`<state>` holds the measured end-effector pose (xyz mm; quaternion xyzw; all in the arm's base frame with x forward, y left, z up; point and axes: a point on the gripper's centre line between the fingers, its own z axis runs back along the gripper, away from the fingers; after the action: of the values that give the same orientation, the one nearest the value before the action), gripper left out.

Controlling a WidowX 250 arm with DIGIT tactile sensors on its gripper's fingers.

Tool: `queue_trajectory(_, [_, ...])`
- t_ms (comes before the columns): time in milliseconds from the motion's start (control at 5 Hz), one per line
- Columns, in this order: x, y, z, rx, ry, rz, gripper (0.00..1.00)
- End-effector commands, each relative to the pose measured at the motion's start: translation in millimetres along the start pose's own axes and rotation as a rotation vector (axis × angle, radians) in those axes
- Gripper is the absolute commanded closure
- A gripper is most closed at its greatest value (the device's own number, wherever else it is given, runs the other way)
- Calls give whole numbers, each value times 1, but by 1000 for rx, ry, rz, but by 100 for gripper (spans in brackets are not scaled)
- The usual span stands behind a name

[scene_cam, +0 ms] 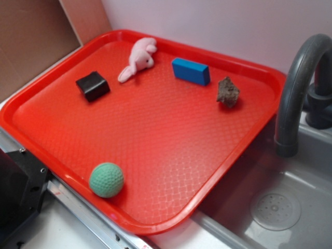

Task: Grab the rock.

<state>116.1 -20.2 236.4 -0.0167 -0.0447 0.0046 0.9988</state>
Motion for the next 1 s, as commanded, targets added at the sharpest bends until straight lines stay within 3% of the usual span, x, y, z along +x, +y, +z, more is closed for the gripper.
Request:
queue_trajectory(0, [0,0,0,0,0,0,0])
queue_trajectory(400, [36,-15,-18,94,-71,492,0])
queue_trajectory(600, [57,-22,-34,132,-66,740,0])
queue_trajectory(800, [93,-36,-54,154,-128,883,0])
